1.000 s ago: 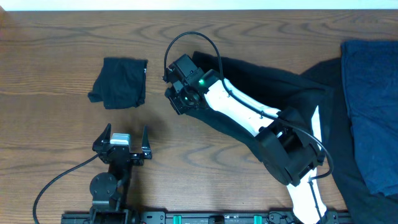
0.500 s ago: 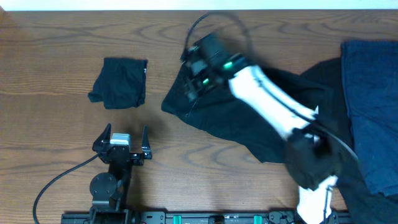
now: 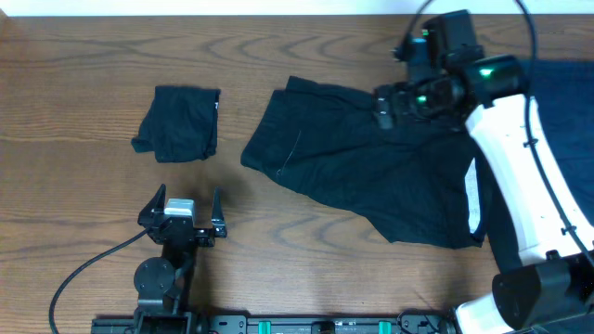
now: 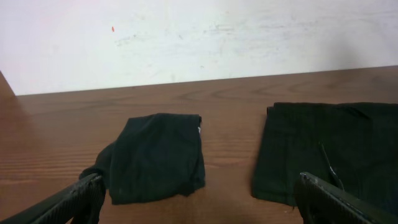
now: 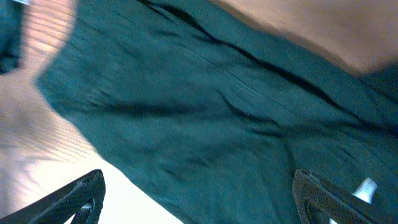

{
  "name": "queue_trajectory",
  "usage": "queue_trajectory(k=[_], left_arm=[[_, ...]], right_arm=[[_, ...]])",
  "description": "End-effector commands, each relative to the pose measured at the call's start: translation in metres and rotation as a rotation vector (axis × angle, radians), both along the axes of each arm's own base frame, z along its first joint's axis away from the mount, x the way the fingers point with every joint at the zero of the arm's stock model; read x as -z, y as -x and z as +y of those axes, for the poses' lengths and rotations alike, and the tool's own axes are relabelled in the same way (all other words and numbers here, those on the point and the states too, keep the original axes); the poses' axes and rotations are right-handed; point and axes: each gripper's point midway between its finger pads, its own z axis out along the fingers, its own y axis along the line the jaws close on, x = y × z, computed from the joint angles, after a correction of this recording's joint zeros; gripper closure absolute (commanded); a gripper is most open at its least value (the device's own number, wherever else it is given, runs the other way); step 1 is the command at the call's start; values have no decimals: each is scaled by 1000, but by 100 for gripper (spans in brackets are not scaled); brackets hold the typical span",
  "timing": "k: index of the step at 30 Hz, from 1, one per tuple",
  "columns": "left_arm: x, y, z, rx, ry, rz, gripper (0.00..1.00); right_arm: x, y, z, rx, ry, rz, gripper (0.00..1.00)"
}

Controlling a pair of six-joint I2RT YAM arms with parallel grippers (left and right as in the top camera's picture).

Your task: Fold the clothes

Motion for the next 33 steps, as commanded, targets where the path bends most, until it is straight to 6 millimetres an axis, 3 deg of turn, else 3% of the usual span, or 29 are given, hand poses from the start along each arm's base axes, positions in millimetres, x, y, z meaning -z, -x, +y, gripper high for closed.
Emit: queue_trajectory(k=[1, 9, 18, 23, 26, 33], left_arm=[[14, 1, -3, 17, -18, 42, 2], [14, 1, -3, 17, -18, 42, 2], [14, 1, -3, 17, -18, 42, 2], [14, 1, -3, 17, -18, 42, 2], [14, 1, -3, 17, -18, 42, 2], [14, 1, -3, 17, -18, 42, 2]], right_arm=[[8, 1, -30, -1, 71, 24, 6], [43, -6, -60, 62, 82, 86, 7], [99, 2, -108, 171, 139, 142, 9], [127, 5, -135, 269, 126, 141, 20], [139, 7, -147, 323, 117, 137, 32], [162, 11, -152, 370, 105, 123, 60]])
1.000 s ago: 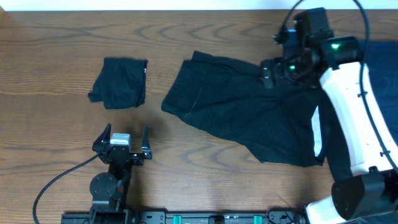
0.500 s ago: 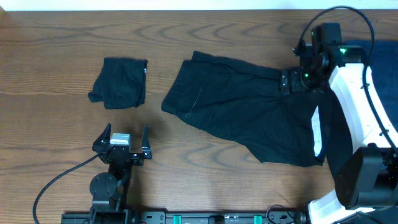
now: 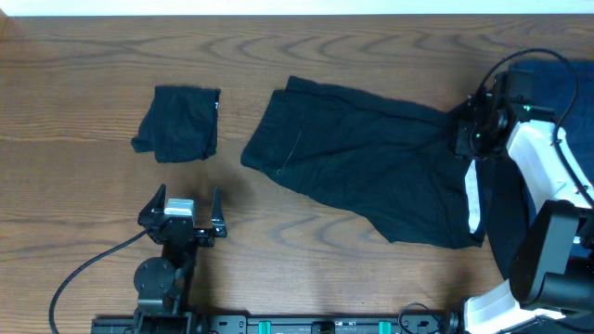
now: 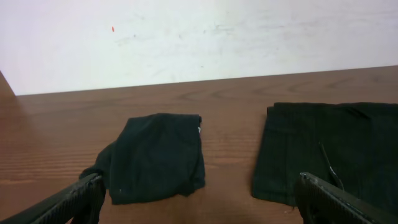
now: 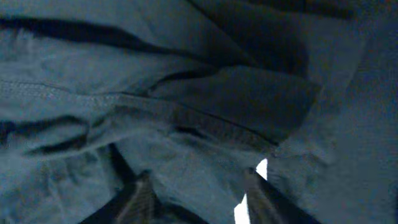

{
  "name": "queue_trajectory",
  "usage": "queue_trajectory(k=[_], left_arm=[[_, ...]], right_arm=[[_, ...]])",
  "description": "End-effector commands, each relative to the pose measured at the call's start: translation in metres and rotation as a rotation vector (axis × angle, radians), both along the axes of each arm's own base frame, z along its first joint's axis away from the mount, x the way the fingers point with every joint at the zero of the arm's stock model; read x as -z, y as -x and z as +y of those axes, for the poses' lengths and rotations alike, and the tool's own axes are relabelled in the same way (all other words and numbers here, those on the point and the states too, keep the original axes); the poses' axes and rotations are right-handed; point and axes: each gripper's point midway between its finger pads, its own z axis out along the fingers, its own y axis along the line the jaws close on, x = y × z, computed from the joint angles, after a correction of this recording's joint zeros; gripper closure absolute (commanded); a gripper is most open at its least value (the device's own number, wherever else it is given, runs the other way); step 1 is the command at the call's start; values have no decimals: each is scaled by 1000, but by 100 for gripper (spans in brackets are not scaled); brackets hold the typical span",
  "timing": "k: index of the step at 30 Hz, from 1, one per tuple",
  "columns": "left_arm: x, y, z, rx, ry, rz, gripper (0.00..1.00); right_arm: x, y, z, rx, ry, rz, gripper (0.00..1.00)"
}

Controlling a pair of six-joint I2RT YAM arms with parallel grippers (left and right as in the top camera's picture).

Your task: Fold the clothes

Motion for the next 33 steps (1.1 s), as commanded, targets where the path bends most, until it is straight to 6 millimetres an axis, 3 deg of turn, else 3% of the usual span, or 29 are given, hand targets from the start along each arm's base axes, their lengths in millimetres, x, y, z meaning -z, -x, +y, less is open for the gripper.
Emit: queue_trajectory(k=[1, 4, 11, 16, 25, 29, 33], left_arm=[[15, 1, -3, 17, -18, 43, 2], [14, 1, -3, 17, -18, 42, 2], [15, 1, -3, 17, -18, 43, 2], [14, 1, -3, 17, -18, 42, 2], [15, 1, -3, 17, -18, 43, 2], [15, 1, -3, 17, -18, 43, 2], [15, 1, -3, 17, -18, 43, 2]], right_arm=[[14, 6, 0, 27, -6, 11, 64], [27, 6, 0, 47, -8, -14, 76], [48, 0, -4, 53, 21, -103, 84], [58, -3, -4, 119, 4, -175, 98], [82, -11, -2, 129, -1, -240, 99], [103, -19, 13, 88, -39, -246, 99], [113, -27, 46, 0, -118, -268, 99]])
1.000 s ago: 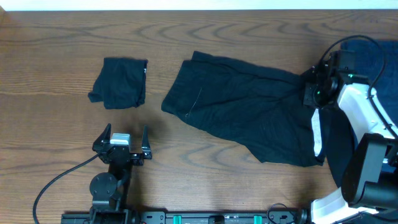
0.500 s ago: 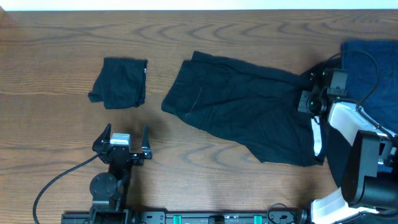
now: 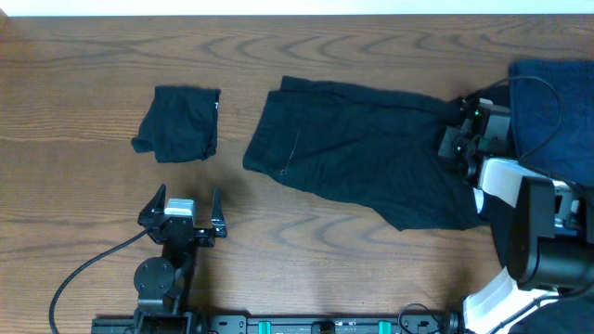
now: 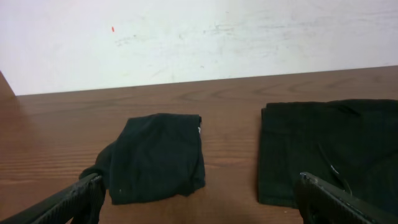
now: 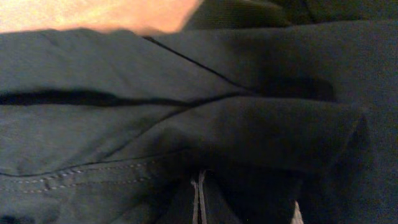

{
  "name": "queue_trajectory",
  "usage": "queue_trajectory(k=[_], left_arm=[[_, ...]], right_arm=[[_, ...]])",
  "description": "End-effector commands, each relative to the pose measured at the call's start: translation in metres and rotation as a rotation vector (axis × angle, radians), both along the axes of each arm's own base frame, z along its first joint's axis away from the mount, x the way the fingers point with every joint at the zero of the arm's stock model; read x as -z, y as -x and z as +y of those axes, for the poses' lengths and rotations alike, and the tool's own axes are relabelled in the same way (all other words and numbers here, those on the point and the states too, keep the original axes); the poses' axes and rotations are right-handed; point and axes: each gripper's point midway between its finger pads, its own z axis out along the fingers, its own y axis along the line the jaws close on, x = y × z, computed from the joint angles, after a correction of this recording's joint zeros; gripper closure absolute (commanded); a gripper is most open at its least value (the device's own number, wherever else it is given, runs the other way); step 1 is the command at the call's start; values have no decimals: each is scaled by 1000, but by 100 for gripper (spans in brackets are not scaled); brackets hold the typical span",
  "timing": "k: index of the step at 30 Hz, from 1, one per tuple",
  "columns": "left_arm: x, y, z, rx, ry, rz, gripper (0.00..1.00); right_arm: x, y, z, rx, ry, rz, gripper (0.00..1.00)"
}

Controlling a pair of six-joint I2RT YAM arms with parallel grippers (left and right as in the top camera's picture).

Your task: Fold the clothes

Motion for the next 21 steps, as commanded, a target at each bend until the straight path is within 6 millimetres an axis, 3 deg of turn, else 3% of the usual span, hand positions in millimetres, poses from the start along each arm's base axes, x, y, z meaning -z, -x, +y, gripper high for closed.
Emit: queue_trajectory(k=[1, 9, 14, 18, 21], left_arm=[[15, 1, -3, 17, -18, 43, 2], [15, 1, -3, 17, -18, 43, 2], [15, 1, -3, 17, -18, 43, 2], [15, 1, -3, 17, -18, 43, 2], [15, 1, -3, 17, -18, 43, 2]], right_arm=[[54, 32, 46, -113, -94, 154, 99], [46, 23, 98, -298, -21, 121, 99], [37, 16, 107, -322, -24, 102, 91], [5, 3, 99, -302, -19, 45, 85], [-41, -9, 84, -267, -13, -45, 81]])
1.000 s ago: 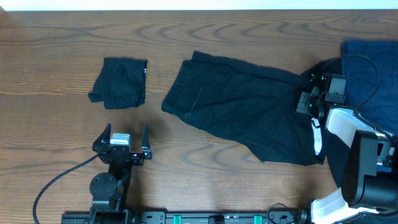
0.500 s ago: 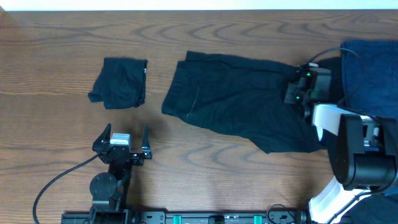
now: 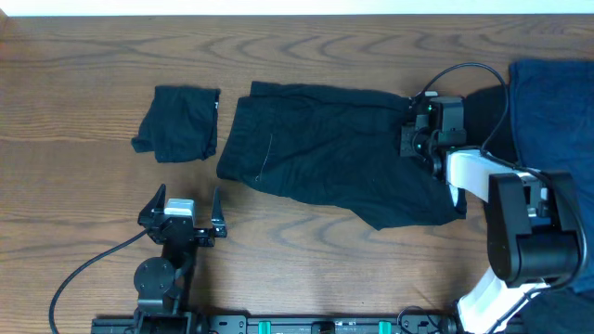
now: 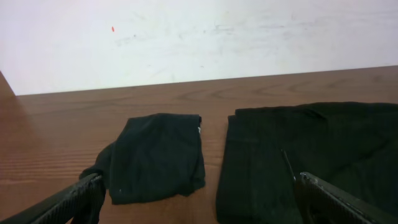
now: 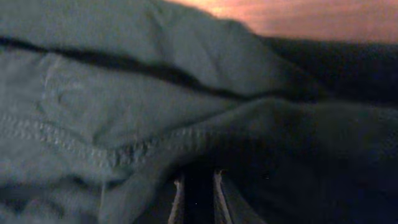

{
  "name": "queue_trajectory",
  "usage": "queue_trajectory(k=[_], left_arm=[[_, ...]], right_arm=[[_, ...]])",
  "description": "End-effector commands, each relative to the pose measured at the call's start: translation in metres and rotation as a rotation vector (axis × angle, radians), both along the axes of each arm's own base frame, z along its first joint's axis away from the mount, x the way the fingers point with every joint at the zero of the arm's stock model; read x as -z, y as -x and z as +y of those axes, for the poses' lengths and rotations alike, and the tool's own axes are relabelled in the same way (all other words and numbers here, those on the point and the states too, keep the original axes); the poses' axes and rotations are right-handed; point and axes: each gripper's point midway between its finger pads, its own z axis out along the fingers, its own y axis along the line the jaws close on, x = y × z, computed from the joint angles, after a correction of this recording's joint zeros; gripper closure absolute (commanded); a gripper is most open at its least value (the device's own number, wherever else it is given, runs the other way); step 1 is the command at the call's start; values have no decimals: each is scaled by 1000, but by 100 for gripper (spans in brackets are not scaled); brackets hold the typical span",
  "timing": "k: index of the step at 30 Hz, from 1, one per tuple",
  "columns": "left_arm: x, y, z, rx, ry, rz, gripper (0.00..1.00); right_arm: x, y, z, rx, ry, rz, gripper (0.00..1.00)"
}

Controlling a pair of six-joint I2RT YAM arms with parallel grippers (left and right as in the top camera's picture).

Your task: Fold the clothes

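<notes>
Black shorts (image 3: 325, 148) lie spread across the middle of the table, their left edge in the left wrist view as the shorts (image 4: 311, 155). My right gripper (image 3: 410, 139) is low at their right end, shut on a fold of the fabric; in its own view the gripper (image 5: 199, 190) has dark cloth pinched between nearly closed fingers. A small folded black garment (image 3: 178, 122) lies at the left, also seen as the folded garment (image 4: 155, 155). My left gripper (image 3: 186, 197) rests open near the front edge, with nothing between its fingers (image 4: 74, 199).
A dark blue cloth (image 3: 552, 102) covers the table's far right side, behind the right arm. A white wall (image 4: 199, 37) rises beyond the table's back edge. A black cable (image 3: 83, 269) trails from the left arm's base at the front.
The shorts have shifted left, closer to the folded garment, and my right gripper, still shut on their right end, has moved left with them. The left arm has not moved.
My right gripper was open above the shorts' upper right part. Then it was at their right edge with fingers closing around fabric. Then it was shut on that fabric, and now the shorts lie further left. The left gripper stayed open and still throughout.
</notes>
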Motion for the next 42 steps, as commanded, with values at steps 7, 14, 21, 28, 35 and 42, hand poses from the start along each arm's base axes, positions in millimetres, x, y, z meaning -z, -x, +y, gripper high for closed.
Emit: queue_trajectory(k=[7, 14, 21, 28, 35, 42], left_arm=[[15, 1, -3, 17, -18, 43, 2], [15, 1, -3, 17, -18, 43, 2], [15, 1, -3, 17, -18, 43, 2], [15, 1, -3, 17, -18, 43, 2], [15, 1, -3, 17, -18, 43, 2], [15, 1, -3, 17, -18, 43, 2]], right_arm=[[-103, 12, -76, 185, 35, -120, 91], [-77, 29, -113, 226, 6, -20, 99], [-33, 21, -123, 228, 11, 34, 99], [-4, 14, -147, 279, 15, 37, 99], [13, 10, -147, 268, -18, 40, 99], [8, -4, -135, 210, -82, -25, 99]])
